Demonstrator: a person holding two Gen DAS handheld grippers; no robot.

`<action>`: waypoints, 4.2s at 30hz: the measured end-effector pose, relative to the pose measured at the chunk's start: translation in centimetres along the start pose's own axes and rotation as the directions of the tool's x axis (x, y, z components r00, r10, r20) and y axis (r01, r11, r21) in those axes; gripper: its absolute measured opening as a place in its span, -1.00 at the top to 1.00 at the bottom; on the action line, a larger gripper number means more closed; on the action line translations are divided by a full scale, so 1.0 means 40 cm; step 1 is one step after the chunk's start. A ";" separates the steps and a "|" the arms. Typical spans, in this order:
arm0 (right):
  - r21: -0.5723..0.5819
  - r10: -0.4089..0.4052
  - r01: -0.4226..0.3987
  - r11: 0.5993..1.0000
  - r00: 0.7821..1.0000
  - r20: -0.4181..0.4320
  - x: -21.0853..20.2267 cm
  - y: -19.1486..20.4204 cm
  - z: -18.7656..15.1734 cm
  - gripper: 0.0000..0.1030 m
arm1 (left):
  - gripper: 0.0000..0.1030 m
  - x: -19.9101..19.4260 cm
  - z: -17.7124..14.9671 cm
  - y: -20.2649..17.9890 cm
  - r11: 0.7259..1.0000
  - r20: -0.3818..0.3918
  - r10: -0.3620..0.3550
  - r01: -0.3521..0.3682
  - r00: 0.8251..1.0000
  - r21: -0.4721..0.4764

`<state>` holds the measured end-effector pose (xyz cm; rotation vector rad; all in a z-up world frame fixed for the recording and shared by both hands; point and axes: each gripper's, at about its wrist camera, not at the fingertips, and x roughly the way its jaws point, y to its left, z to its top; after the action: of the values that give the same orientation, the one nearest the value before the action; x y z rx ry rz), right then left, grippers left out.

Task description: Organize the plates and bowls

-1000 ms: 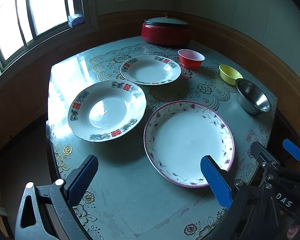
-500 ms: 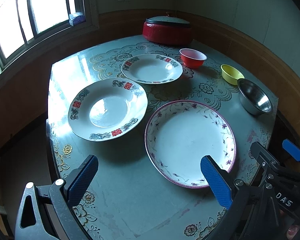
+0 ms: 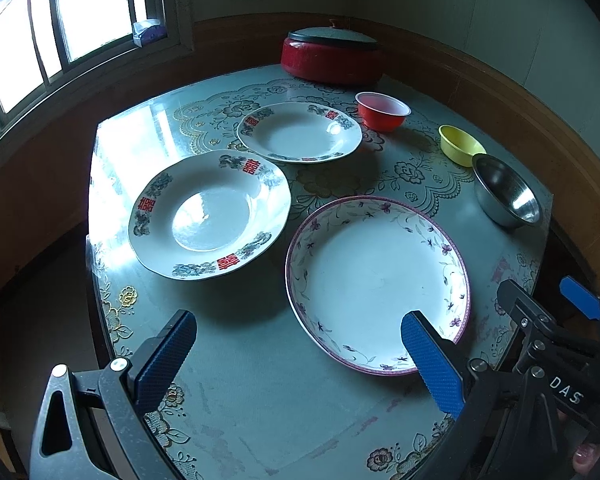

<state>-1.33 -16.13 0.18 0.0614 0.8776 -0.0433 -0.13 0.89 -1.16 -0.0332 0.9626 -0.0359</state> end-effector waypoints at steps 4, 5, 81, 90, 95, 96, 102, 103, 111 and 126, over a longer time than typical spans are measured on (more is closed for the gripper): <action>0.000 0.006 -0.006 1.000 1.000 -0.009 0.006 0.000 -0.001 -1.00 | -1.00 0.006 0.002 0.014 1.000 -0.009 -0.002 0.002 1.000 -0.021; 0.000 0.006 -0.006 1.000 1.000 -0.012 0.009 0.002 -0.001 -1.00 | -1.00 0.007 0.002 0.017 1.000 -0.010 -0.005 0.005 1.000 -0.025; -0.079 0.353 -0.444 0.892 0.797 -0.490 0.554 0.502 0.242 0.37 | -0.84 0.386 0.171 0.614 0.860 -0.086 -0.211 0.143 0.974 -0.490; 0.002 0.426 -0.486 0.874 0.764 -0.485 0.561 0.470 0.245 0.37 | 0.08 0.423 0.195 0.573 0.897 -0.108 -0.284 0.224 0.953 -0.380; 0.064 0.472 -0.508 0.859 0.739 -0.481 0.567 0.451 0.247 0.37 | 0.20 0.424 0.203 0.541 0.943 -0.143 -0.233 0.187 0.962 -0.277; 0.065 0.474 -0.508 0.859 0.740 -0.478 0.566 0.450 0.247 0.37 | 0.22 0.423 0.202 0.540 0.947 -0.144 -0.223 0.180 0.964 -0.265; 0.062 0.485 -0.518 0.853 0.742 -0.463 0.560 0.438 0.234 0.56 | 0.37 0.421 0.200 0.548 0.961 -0.152 -0.211 0.176 0.966 -0.215; 0.072 0.493 -0.523 0.849 0.736 -0.464 0.559 0.433 0.230 0.56 | 0.37 0.419 0.198 0.549 0.963 -0.149 -0.206 0.174 0.967 -0.206; 0.133 0.565 -0.575 0.807 0.687 -0.457 0.548 0.414 0.217 0.65 | 0.37 0.408 0.173 0.564 0.967 -0.114 -0.197 0.174 0.974 -0.184; 0.028 0.558 -0.601 0.799 0.723 -0.408 0.485 0.413 0.233 0.70 | 0.37 0.369 0.148 0.529 0.980 -0.013 -0.143 0.140 0.990 -0.138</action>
<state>19.24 -0.57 -8.22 0.2536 1.2370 0.6354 13.50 21.43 -10.81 -0.2284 0.9834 -0.1014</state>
